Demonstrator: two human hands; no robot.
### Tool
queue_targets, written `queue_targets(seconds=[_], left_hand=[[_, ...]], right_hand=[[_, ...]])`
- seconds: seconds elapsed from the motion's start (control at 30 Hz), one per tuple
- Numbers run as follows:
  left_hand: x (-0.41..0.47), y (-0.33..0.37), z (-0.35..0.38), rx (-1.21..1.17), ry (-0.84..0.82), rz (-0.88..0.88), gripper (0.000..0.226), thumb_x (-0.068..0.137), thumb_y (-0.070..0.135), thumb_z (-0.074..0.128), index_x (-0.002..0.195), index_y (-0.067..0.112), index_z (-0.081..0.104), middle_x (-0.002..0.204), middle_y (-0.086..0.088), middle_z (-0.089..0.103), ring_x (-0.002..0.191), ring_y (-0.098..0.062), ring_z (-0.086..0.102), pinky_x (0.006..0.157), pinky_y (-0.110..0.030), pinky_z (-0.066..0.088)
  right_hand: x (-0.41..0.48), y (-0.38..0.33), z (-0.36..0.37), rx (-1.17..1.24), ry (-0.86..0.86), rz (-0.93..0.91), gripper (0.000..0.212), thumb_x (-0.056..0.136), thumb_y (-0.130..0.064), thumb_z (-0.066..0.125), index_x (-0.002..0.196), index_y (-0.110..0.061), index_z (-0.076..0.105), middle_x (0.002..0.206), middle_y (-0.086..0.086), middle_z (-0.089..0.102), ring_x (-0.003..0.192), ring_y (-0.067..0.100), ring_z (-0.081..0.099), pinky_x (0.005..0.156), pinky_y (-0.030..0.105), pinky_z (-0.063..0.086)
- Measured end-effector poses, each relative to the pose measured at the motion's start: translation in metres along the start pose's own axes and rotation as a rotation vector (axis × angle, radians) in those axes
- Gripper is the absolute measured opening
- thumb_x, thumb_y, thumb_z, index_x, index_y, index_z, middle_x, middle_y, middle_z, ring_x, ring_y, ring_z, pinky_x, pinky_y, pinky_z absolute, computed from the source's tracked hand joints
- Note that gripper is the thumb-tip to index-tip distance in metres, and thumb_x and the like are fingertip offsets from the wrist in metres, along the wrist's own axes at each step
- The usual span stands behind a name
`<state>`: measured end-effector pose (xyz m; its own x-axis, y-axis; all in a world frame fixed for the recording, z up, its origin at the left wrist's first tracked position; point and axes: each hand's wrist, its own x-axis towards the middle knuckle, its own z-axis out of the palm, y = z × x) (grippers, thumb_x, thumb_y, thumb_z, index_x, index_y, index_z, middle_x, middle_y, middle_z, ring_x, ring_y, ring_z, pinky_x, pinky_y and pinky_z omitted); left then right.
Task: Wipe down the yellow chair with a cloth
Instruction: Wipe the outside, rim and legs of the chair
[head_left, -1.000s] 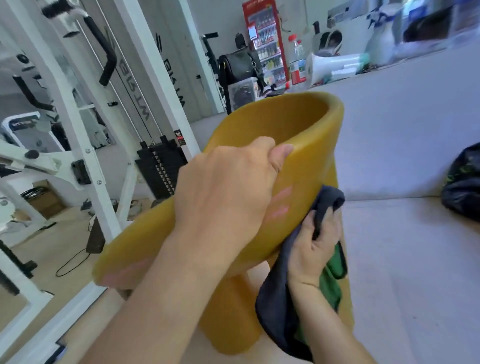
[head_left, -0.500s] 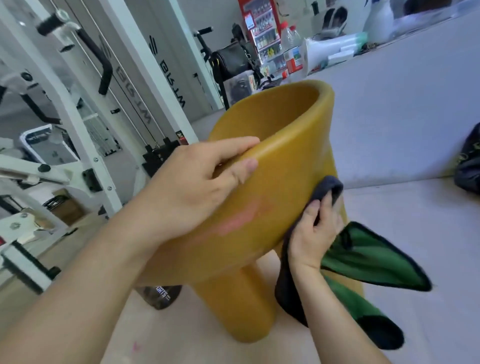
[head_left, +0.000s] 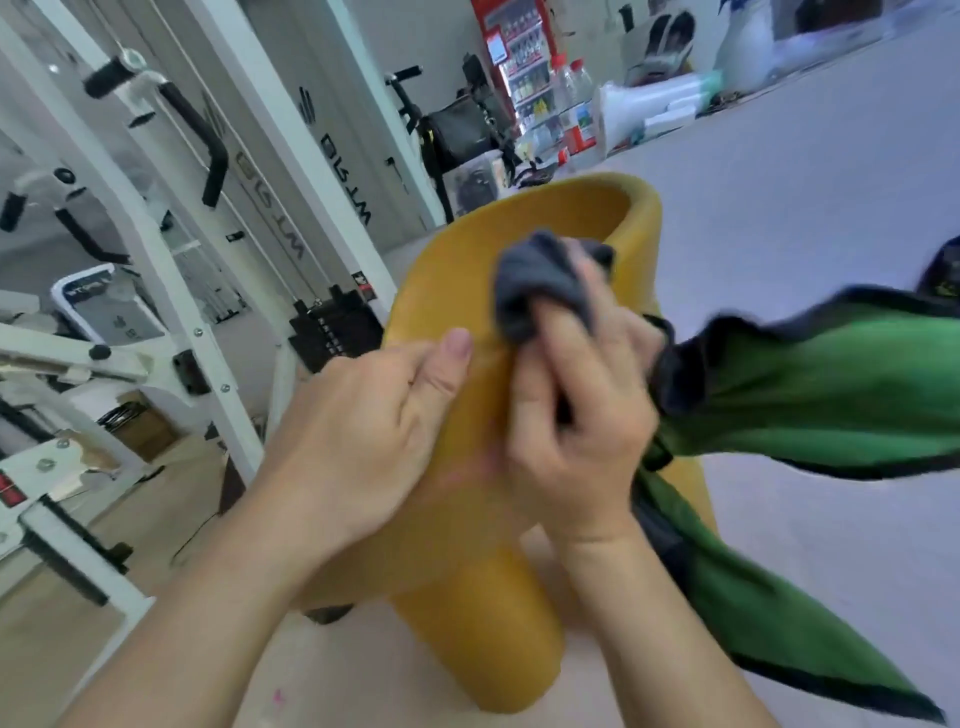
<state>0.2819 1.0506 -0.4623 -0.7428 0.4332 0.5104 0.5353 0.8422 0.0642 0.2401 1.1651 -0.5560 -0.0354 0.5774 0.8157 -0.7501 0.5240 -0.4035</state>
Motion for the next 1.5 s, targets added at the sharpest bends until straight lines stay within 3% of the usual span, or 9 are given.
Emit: queue_targets(seconds=[0.17, 0.27, 0.5, 0.7, 0.83, 0.9, 1.07, 1.27, 1.5], left_hand=[[0.026, 0.042, 0.023, -0.004, 0.095, 0.099, 0.052, 0.098, 0.051, 0.022, 0.055, 0.022, 0.029, 0.045, 0.005, 0.031, 0.045, -0.013, 0.037, 0.047, -0.033, 0.023], [0.047, 0.048, 0.026, 0.016, 0.14, 0.158, 0.052, 0.101, 0.045, 0.027, 0.057, 0.02, 0.039, 0.046, 0.003, 0.038, 0.048, -0.014, 0.043, 0.048, -0.037, 0.028], [0.071, 0.043, 0.035, -0.418, 0.116, 0.136, 0.035, 0.093, 0.031, 0.043, 0.085, 0.007, 0.067, 0.072, -0.003, 0.065, 0.068, -0.019, 0.055, 0.067, -0.039, 0.049], [0.054, 0.057, 0.044, -0.202, 0.192, 0.189, 0.039, 0.085, 0.023, 0.058, 0.123, 0.019, 0.064, 0.123, 0.008, 0.063, 0.116, 0.001, 0.051, 0.097, -0.003, 0.034], [0.015, 0.06, 0.064, -0.063, 0.332, 0.587, 0.027, 0.079, -0.003, 0.053, 0.094, 0.006, 0.074, 0.107, -0.006, 0.069, 0.101, -0.027, 0.061, 0.087, -0.039, 0.049], [-0.021, 0.047, 0.095, -0.092, 0.174, 0.637, 0.021, 0.078, 0.001, 0.054, 0.084, 0.01, 0.072, 0.09, -0.003, 0.068, 0.078, -0.026, 0.06, 0.067, -0.035, 0.05], [-0.071, -0.001, 0.156, -0.107, -0.399, 0.141, 0.034, 0.091, 0.022, 0.041, 0.111, 0.032, 0.066, 0.106, 0.015, 0.064, 0.092, -0.008, 0.061, 0.076, -0.023, 0.048], [-0.098, -0.025, 0.22, -0.864, -0.733, -0.381, 0.067, 0.091, 0.043, 0.056, 0.147, 0.031, 0.022, 0.132, 0.007, 0.047, 0.113, -0.01, 0.053, 0.095, -0.028, 0.046], [-0.1, -0.013, 0.277, -1.189, -0.804, -0.318, 0.071, 0.078, 0.036, 0.075, 0.136, 0.03, 0.034, 0.126, 0.002, 0.054, 0.112, -0.013, 0.056, 0.094, -0.029, 0.048]], right_hand=[[-0.021, 0.082, -0.018, 0.248, 0.251, 1.021, 0.04, 0.098, -0.03, 0.043, 0.137, -0.025, 0.052, 0.139, -0.008, 0.053, 0.128, 0.007, 0.048, 0.111, 0.041, 0.038], [-0.016, 0.062, -0.017, 0.245, 0.219, 1.001, 0.048, 0.092, -0.03, 0.041, 0.139, -0.029, 0.049, 0.148, -0.013, 0.043, 0.133, 0.001, 0.04, 0.114, 0.035, 0.031], [0.018, 0.006, -0.007, 0.077, 0.051, 0.202, 0.039, 0.092, -0.013, 0.044, 0.13, -0.021, 0.052, 0.141, 0.009, 0.052, 0.101, 0.021, 0.045, 0.097, 0.02, 0.032], [-0.045, 0.093, -0.018, 0.252, 0.278, 1.178, 0.041, 0.1, -0.017, 0.04, 0.141, -0.014, 0.046, 0.143, -0.001, 0.048, 0.13, 0.017, 0.045, 0.113, 0.04, 0.034], [-0.079, 0.115, -0.032, 0.212, 0.042, 1.356, 0.035, 0.098, -0.02, 0.047, 0.13, -0.031, 0.057, 0.126, -0.007, 0.059, 0.115, 0.016, 0.056, 0.105, 0.048, 0.044], [-0.081, 0.12, -0.041, 0.1, -0.064, 1.312, 0.03, 0.093, -0.021, 0.054, 0.118, -0.032, 0.064, 0.116, -0.003, 0.066, 0.108, 0.019, 0.062, 0.1, 0.046, 0.048], [-0.087, 0.133, -0.075, -0.406, -0.704, 1.148, 0.032, 0.087, -0.008, 0.064, 0.118, -0.016, 0.068, 0.123, 0.002, 0.066, 0.118, 0.021, 0.059, 0.098, 0.032, 0.047], [-0.063, 0.097, -0.081, -0.65, -1.785, 0.749, 0.037, 0.085, -0.002, 0.055, 0.099, -0.03, 0.075, 0.093, -0.002, 0.069, 0.087, 0.022, 0.062, 0.08, 0.032, 0.052], [-0.023, 0.07, -0.08, -0.652, -1.775, 1.3, 0.029, 0.091, 0.006, 0.049, 0.111, -0.007, 0.064, 0.098, 0.006, 0.063, 0.094, 0.029, 0.065, 0.078, 0.037, 0.058]])
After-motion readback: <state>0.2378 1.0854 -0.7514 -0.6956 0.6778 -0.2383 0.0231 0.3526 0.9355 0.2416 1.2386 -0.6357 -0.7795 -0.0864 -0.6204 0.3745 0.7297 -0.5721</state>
